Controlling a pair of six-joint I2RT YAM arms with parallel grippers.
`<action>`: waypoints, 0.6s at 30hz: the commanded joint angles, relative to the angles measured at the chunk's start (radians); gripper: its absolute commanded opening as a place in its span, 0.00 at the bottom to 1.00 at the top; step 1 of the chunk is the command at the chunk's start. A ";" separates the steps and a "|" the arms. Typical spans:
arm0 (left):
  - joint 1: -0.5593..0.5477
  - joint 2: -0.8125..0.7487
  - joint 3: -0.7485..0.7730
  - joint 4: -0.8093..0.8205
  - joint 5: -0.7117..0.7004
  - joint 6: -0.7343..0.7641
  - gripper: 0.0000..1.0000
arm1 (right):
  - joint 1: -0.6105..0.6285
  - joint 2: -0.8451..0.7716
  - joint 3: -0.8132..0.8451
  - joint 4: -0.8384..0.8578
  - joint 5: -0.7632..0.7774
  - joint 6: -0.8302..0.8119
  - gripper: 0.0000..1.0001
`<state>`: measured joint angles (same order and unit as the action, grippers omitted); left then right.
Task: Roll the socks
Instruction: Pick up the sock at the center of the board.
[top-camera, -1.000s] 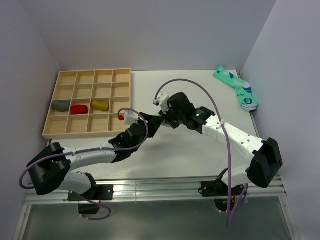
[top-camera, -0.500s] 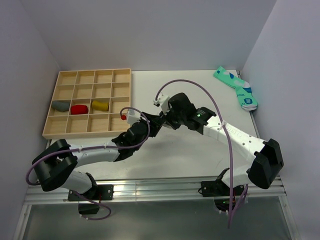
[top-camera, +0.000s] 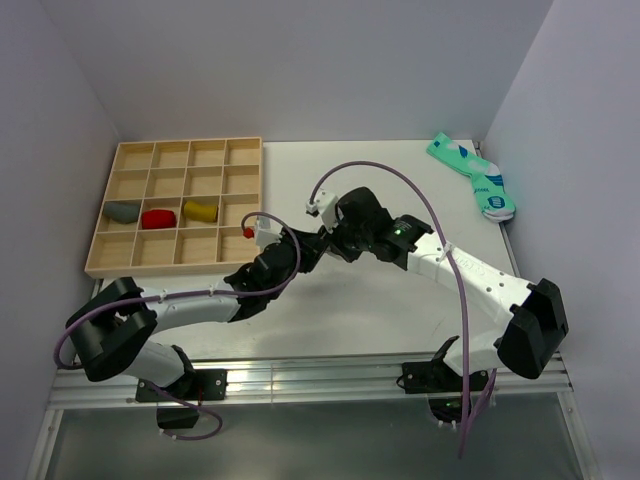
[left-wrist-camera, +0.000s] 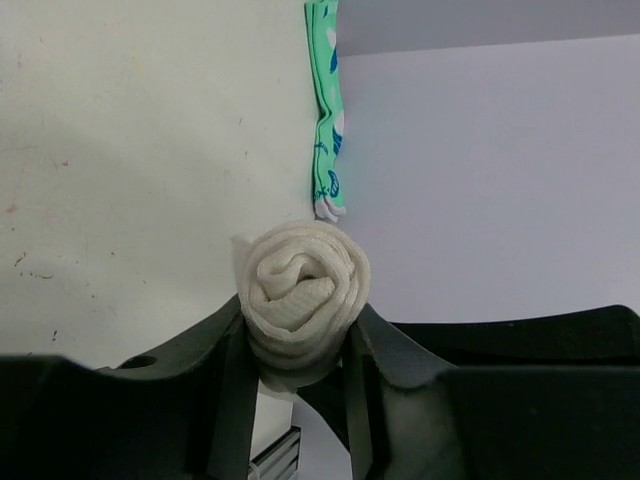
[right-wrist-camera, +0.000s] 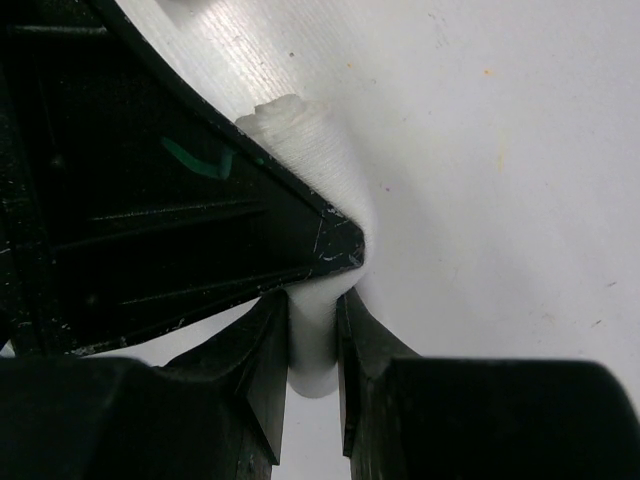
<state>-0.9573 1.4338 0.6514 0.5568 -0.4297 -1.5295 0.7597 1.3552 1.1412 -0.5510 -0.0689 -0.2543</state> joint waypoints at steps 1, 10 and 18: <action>0.006 0.013 0.039 0.026 0.005 0.020 0.19 | 0.032 -0.025 0.046 0.019 -0.081 0.003 0.00; 0.022 -0.045 0.027 -0.050 -0.023 0.094 0.00 | 0.030 -0.031 0.052 -0.001 -0.063 -0.011 0.27; 0.126 -0.163 -0.065 -0.057 -0.003 0.161 0.00 | 0.010 -0.096 0.061 -0.059 -0.075 -0.036 0.64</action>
<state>-0.8700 1.3430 0.6094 0.4953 -0.4164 -1.4265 0.7681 1.3266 1.1545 -0.5762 -0.1108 -0.2775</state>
